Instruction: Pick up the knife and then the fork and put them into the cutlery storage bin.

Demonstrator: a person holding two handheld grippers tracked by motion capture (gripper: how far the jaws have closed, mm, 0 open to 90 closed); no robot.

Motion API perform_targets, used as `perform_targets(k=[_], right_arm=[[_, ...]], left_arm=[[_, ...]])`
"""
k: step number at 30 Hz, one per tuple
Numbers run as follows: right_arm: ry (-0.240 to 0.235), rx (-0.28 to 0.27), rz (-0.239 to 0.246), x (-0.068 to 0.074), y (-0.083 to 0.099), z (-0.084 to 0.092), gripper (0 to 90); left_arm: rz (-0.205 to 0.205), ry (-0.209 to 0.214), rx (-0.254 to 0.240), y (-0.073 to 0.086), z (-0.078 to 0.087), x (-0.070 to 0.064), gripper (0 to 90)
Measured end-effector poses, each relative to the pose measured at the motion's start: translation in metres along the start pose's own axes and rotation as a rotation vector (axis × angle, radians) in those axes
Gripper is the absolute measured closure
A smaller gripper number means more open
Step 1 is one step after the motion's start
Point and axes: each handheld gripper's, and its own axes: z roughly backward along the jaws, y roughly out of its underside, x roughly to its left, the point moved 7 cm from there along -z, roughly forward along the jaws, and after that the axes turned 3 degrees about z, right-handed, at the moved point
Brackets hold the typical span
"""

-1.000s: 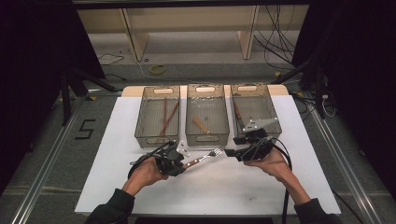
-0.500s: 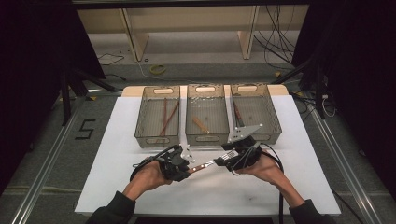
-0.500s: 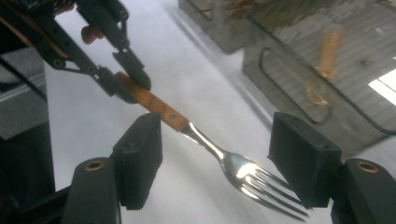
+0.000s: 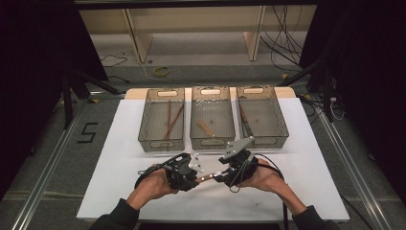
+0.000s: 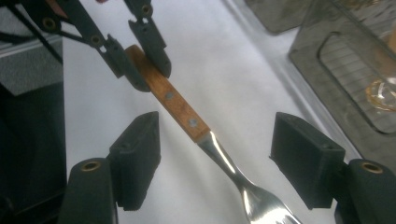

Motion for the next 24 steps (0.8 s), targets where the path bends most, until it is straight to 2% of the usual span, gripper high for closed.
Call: perform_targets(k=[12,14,17,24], right_arm=[[-0.026,0.081,0.134,0.017,0.004,-0.014,35.8],[-0.031,0.094,0.151,0.020,0.005,-0.017,38.1],[-0.038,0.113,0.184,0.022,0.007,-0.020,42.8],[-0.059,0.143,0.210,0.028,0.010,-0.024,53.4]], left_arm=[[-0.037,0.023,-0.002,-0.005,0.002,-0.010,75.2],[-0.032,0.027,-0.014,-0.006,0.002,-0.012,75.2],[-0.053,0.034,-0.003,-0.006,0.004,-0.014,75.1],[-0.066,0.049,0.002,-0.005,0.003,-0.016,75.1]])
